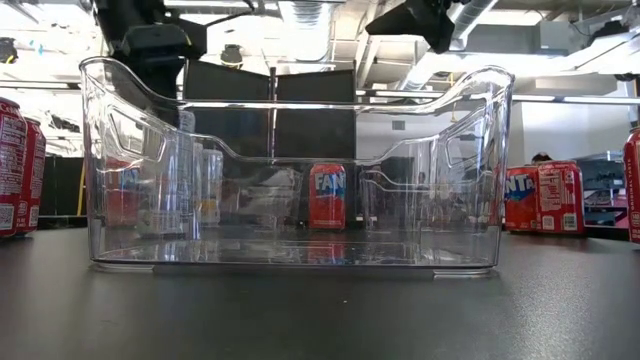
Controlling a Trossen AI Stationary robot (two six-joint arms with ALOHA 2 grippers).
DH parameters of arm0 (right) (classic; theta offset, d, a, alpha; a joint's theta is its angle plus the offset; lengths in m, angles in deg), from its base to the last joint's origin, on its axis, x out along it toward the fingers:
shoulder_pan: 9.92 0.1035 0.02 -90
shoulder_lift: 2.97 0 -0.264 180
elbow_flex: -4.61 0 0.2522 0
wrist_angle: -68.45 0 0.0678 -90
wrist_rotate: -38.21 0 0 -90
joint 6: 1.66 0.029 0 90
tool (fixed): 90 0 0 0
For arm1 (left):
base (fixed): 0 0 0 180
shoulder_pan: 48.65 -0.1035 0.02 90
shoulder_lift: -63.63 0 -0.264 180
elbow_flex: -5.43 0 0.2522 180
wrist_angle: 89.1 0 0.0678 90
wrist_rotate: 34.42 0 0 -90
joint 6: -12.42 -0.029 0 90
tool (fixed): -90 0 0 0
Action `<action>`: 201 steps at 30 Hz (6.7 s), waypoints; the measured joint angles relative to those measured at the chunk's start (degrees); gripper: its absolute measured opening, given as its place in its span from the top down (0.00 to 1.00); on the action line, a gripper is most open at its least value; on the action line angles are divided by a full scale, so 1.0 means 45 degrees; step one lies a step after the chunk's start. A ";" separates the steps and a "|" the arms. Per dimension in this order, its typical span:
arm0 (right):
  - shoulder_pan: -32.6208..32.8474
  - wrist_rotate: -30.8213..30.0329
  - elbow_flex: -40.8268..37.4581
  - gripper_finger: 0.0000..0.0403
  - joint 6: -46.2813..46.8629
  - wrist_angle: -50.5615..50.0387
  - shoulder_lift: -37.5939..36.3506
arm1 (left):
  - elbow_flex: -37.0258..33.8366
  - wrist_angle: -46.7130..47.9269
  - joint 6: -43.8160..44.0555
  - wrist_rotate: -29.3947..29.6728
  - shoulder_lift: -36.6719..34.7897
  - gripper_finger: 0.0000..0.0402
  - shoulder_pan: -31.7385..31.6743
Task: Sort soda cans
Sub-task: Put the left white-yellow soda can into the top left transparent bin, then put the white-yellow soda can into the top left transparent bin
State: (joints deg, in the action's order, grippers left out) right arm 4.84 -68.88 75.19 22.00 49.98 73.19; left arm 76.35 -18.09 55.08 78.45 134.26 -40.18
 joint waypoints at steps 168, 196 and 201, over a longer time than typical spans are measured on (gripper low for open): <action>0.8125 0.5401 0.2739 0.25 2.0455 -1.4129 -0.1254 | 0.4869 -0.8486 -0.5984 -0.4216 0.3117 0.17 -0.4992; 0.9280 0.4005 0.2739 0.01 2.0032 -1.3783 0.1211 | 0.4873 -0.8621 -0.4849 -0.3585 0.3088 0.17 -0.3871; 0.9284 0.4010 0.2739 0.02 1.9957 -1.3517 0.1337 | 0.4873 -0.8604 -0.4571 -0.3580 0.3088 0.17 -0.3785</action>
State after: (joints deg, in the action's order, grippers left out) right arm 46.62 -50.84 87.52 111.80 -10.84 79.21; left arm 98.28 -56.81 34.51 62.34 148.16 -57.21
